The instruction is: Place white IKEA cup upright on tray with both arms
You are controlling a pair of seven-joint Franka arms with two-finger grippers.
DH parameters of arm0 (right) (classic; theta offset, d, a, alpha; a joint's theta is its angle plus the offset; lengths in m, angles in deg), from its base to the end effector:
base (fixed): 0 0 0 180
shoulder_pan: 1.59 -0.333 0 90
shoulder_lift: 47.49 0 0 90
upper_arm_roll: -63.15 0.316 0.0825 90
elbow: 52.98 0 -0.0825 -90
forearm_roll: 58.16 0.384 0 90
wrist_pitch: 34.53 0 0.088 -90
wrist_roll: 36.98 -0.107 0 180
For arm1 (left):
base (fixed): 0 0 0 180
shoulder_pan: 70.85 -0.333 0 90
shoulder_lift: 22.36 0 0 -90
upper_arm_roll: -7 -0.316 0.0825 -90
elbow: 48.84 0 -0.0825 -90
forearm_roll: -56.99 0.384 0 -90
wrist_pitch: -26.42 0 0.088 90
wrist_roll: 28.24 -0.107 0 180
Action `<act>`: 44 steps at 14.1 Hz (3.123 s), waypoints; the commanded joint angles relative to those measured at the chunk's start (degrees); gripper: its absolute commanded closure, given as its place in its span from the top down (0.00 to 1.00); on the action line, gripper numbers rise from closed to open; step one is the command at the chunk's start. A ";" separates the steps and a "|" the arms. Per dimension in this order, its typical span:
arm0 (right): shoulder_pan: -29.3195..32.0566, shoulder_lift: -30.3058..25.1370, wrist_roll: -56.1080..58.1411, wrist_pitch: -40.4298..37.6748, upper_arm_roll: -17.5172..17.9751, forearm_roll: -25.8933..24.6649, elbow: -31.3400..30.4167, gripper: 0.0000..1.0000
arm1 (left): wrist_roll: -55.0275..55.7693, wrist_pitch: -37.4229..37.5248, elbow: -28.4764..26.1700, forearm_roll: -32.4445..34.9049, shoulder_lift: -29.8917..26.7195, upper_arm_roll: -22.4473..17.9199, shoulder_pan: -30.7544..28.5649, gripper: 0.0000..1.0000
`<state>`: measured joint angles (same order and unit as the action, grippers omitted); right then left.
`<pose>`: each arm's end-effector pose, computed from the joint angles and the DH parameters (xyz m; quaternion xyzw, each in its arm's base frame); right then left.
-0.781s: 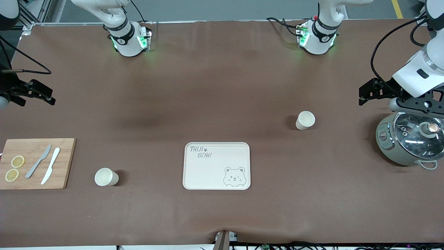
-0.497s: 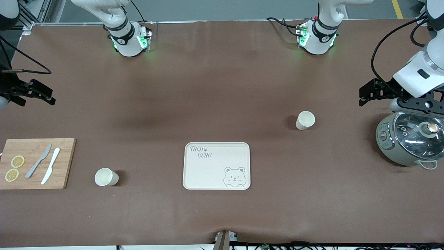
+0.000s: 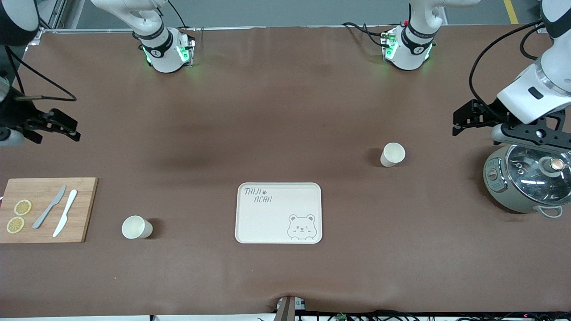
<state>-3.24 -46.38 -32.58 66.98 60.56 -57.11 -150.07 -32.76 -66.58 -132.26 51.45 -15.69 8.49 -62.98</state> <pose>0.5744 -0.0076 0.5725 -0.9991 -0.0286 -0.0293 0.0072 0.5867 -0.1057 0.6173 0.9913 -0.1192 0.0233 0.0508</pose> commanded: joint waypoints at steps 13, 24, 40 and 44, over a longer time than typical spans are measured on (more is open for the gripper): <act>-3.96 30.77 -4.22 16.50 -0.13 -0.26 13.50 1.00 | 9.80 -10.52 -4.42 0.70 9.79 0.62 9.01 1.00; -4.40 43.35 -4.05 34.28 -0.13 -0.35 13.50 1.00 | -0.67 -47.07 -49.62 1.76 -7.55 0.62 3.73 1.00; -6.86 43.45 -4.48 30.70 -0.22 -0.44 18.94 0.00 | -6.82 -86.20 -63.27 1.76 8.35 0.62 1.01 1.00; -11.07 43.45 -10.71 28.83 -0.22 -0.44 22.11 0.00 | -7.70 -87.18 -63.18 1.58 10.03 0.62 1.10 0.01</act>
<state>-12.13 -3.22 -39.74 97.17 60.65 -57.22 -130.14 -40.12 -152.83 -195.07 51.89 -5.34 8.85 -61.54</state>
